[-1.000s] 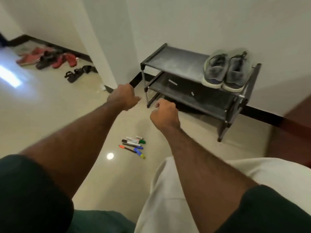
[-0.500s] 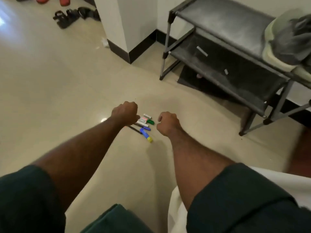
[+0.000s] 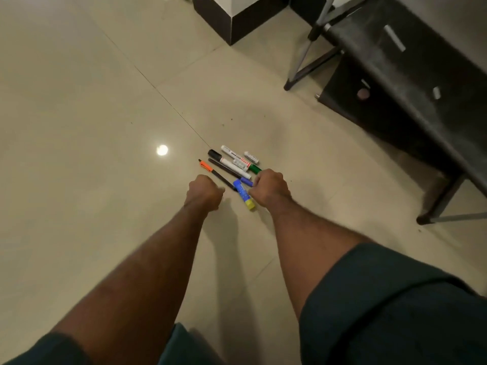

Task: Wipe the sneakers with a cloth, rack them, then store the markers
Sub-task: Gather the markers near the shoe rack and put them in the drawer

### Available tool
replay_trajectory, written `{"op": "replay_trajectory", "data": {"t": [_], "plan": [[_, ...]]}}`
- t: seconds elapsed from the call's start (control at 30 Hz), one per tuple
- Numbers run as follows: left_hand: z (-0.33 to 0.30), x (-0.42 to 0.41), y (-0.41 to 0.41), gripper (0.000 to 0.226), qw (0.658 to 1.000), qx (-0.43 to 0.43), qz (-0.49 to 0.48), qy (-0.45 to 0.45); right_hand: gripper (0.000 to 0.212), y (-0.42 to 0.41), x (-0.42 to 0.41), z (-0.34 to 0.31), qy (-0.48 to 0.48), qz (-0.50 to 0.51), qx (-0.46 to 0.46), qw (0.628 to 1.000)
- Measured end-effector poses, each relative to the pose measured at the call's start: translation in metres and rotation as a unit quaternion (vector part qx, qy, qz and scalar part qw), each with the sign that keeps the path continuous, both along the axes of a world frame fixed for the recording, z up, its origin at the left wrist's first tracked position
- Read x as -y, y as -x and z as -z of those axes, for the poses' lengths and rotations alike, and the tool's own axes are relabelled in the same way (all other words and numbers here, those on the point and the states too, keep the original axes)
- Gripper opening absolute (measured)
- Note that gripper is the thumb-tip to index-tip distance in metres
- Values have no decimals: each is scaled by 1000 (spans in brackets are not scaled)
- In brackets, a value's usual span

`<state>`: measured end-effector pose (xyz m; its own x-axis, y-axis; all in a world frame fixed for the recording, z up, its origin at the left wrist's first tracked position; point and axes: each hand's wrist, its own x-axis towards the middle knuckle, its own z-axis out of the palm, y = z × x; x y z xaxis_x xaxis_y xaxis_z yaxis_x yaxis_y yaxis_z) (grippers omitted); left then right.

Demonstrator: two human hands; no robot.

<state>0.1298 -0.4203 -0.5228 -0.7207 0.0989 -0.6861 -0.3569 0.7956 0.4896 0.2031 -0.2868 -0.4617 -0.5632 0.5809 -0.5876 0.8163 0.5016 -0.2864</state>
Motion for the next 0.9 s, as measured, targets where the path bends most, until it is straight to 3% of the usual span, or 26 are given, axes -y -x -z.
{"op": "replay_trajectory", "data": {"t": [0.23,0.47,0.67,0.9], "plan": [[0,-7,9,33,998,-10,-58,9,43,-10,18,23,-38,-64,45,996],[-10,-13,14,37,997,-37,-41,53,40,-12,14,19,7,19,37,999],[-13,-23,7,39,994,-59,-4,87,31,-11,-1,12,26,106,-36,993],[-3,-30,-16,44,991,-45,13,126,50,-2,-25,16,98,131,15,986]]}}
